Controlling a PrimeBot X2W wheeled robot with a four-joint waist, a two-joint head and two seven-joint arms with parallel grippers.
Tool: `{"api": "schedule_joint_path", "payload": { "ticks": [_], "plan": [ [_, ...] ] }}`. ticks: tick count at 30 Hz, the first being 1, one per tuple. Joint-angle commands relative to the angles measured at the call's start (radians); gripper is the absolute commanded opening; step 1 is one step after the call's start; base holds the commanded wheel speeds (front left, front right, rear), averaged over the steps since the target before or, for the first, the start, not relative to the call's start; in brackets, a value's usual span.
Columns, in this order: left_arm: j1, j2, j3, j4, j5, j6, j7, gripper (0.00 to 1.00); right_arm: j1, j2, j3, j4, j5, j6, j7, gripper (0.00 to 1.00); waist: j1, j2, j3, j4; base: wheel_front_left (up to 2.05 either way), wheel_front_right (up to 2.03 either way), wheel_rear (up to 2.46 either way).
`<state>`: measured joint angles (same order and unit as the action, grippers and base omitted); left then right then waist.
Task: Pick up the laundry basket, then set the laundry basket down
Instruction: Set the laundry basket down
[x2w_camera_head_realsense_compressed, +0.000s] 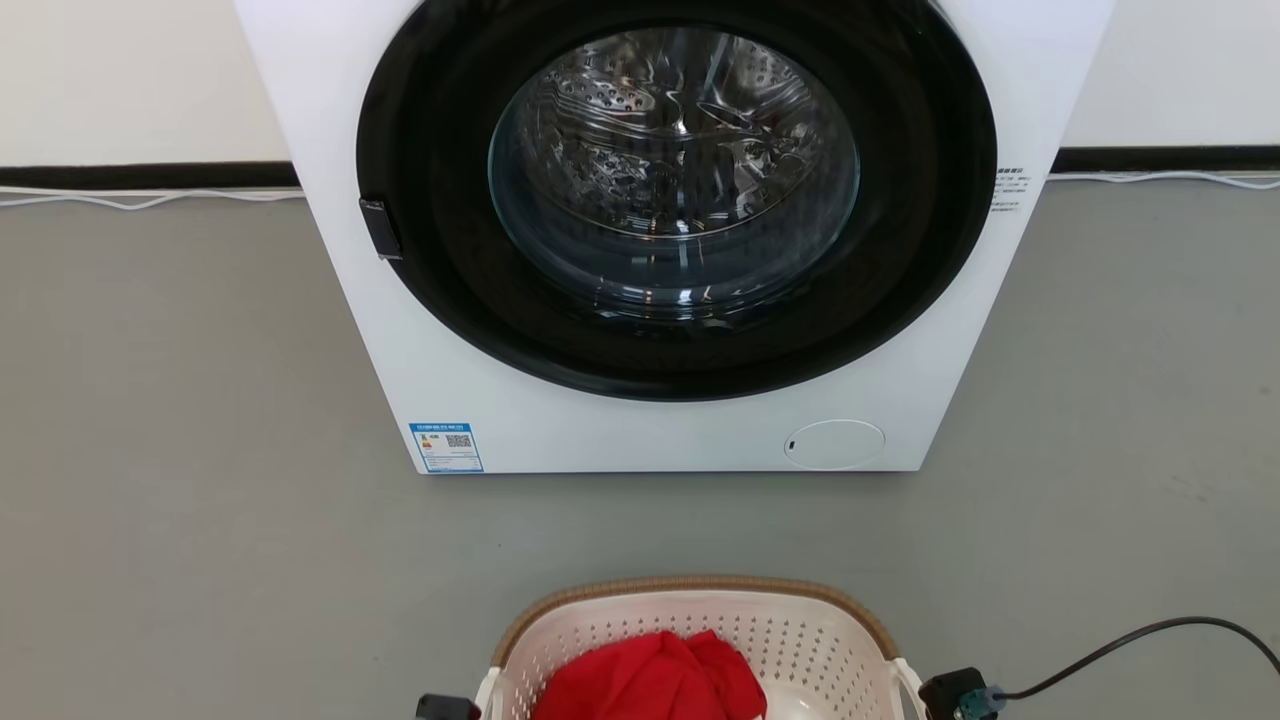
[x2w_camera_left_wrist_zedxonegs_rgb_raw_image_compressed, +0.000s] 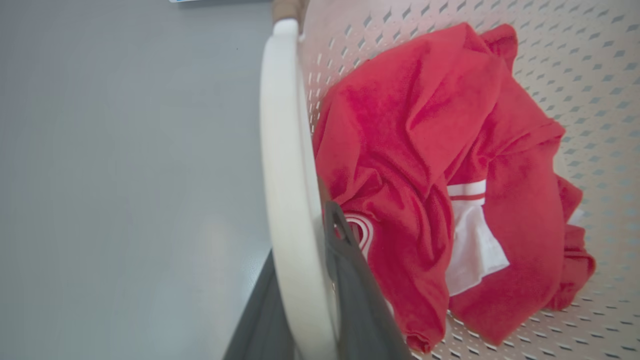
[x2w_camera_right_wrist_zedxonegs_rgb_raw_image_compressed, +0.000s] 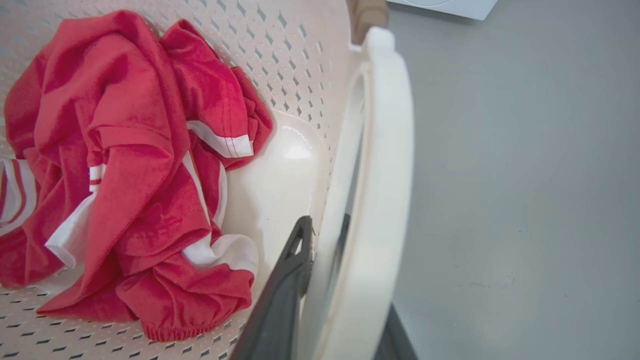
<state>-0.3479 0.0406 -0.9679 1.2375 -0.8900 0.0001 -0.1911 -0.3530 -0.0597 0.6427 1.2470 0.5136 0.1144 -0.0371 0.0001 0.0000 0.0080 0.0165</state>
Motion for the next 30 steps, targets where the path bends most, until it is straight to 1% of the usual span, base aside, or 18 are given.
{"api": "schedule_joint_path", "payload": {
  "ticks": [1,6,13,20,22,23,27,30],
  "plan": [
    [-0.063,0.01,0.009,-0.008,-0.001,0.001,-0.023,0.0,-0.032,0.01,0.025,-0.011,-0.002,0.016,-0.024,0.0,-0.0001,0.0,0.004,0.001,0.0,0.0,0.0],
    [-0.097,0.01,0.008,-0.002,-0.01,0.006,-0.035,0.0,-0.055,0.01,0.024,-0.015,-0.003,0.016,-0.042,0.0,-0.0001,0.0,0.037,0.002,0.0,0.0,0.0],
    [-0.188,0.01,0.014,0.006,-0.003,0.016,-0.06,0.0,-0.13,0.01,0.003,-0.015,-0.009,0.016,-0.092,0.0,-0.0001,0.0,0.124,0.003,0.0,0.0,0.0],
    [-0.286,0.022,0.03,0.009,0.018,0.022,-0.07,0.0,-0.218,0.01,-0.025,0.0,-0.023,0.016,-0.143,0.0,-0.0001,0.0,0.24,0.0,0.0,0.0,0.0],
    [-0.316,0.031,0.043,-0.007,0.026,0.028,-0.07,0.0,-0.248,0.01,-0.035,0.006,-0.032,0.016,-0.157,0.0,-0.0001,0.0,0.279,-0.001,0.0,0.0,0.0],
    [-0.316,0.031,0.043,-0.007,0.026,0.028,-0.07,0.0,-0.248,0.01,-0.035,0.006,-0.032,0.016,-0.157,0.0,-0.0001,0.0,0.279,-0.001,0.0,0.0,0.0],
    [-0.363,0.052,0.075,-0.052,0.054,0.047,-0.07,0.0,-0.315,0.01,-0.064,0.018,-0.055,0.016,-0.186,0.0,-0.0001,0.0,0.366,-0.004,0.0,0.0,0.0],
    [-0.392,0.065,0.088,-0.078,0.088,0.054,-0.07,0.0,-0.36,0.01,-0.091,0.027,-0.081,0.016,-0.201,0.0,-0.0001,0.0,0.427,-0.004,0.0,0.0,0.0]
  ]
}}
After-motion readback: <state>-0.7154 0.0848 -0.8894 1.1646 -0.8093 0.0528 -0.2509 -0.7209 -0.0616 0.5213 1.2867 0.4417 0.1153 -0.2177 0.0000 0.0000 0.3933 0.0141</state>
